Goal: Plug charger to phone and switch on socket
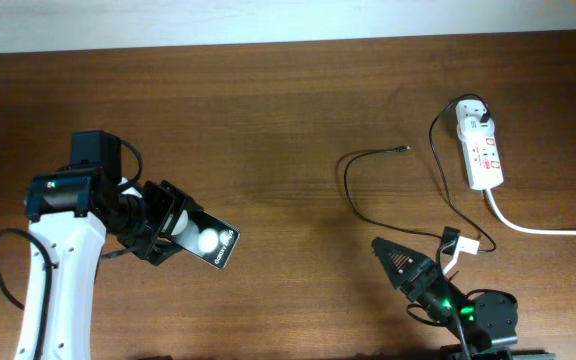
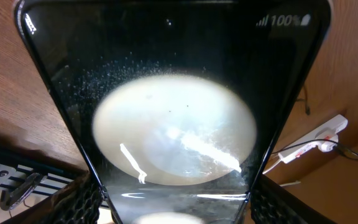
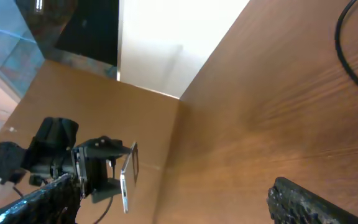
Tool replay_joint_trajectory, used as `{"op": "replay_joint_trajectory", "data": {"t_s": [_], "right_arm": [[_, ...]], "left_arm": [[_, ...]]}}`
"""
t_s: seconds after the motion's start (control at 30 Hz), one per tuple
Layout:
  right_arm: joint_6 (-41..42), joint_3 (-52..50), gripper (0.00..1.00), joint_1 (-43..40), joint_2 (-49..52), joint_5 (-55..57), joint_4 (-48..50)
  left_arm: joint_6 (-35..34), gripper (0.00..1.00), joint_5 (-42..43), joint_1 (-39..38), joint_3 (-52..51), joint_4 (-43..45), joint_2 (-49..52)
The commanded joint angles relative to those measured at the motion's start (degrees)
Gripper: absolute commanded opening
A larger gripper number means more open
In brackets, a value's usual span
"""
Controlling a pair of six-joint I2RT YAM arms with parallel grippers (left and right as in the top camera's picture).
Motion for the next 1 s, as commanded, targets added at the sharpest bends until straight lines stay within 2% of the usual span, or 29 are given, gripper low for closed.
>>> {"op": "replay_joint_trajectory", "data": {"t_s": [0.0, 0.13, 0.23, 0.5, 0.57, 0.67, 0.77, 0.97], "right_arm": [[-0.83, -0.28, 0.99, -0.17, -0.22, 2.36, 0.20], [-2.97, -0.26, 0.99, -0.17, 0.85, 2.82, 0.15], [-5.55, 2.38, 0.99, -0.17, 6.88, 1.70, -0.42], [-20.17, 26.95, 0.99, 1.75, 38.01, -2.80, -13.57], [-20.31, 30.73, 0.99, 6.12, 41.99, -2.05, -13.51], [-10.80, 31.67, 0.99, 13.60, 45.29, -0.15, -9.14], [-8.22, 31.67, 0.99, 18.01, 46.99, 2.34, -5.05], [-8.24, 31.67, 0.99, 18.58, 50.49, 4.37, -4.76]], "left_arm": [[-1.03, 0.61, 2.16, -0.11, -0.13, 0.13, -0.50], [-1.66, 0.61, 2.32, -0.11, -0.13, 0.15, -0.50], [-1.84, 0.61, 2.32, -0.11, -0.13, 0.13, -0.50], [-1.84, 0.61, 2.29, -0.11, -0.13, 0.15, -0.50], [-1.88, 0.61, 2.32, -0.11, -0.13, 0.15, -0.50], [-2.29, 0.61, 2.29, -0.11, -0.13, 0.20, -0.50], [-2.29, 0.61, 2.29, -0.11, -0.13, 0.20, -0.50], [-2.27, 0.61, 2.25, -0.11, -0.13, 0.20, -0.50]]}}
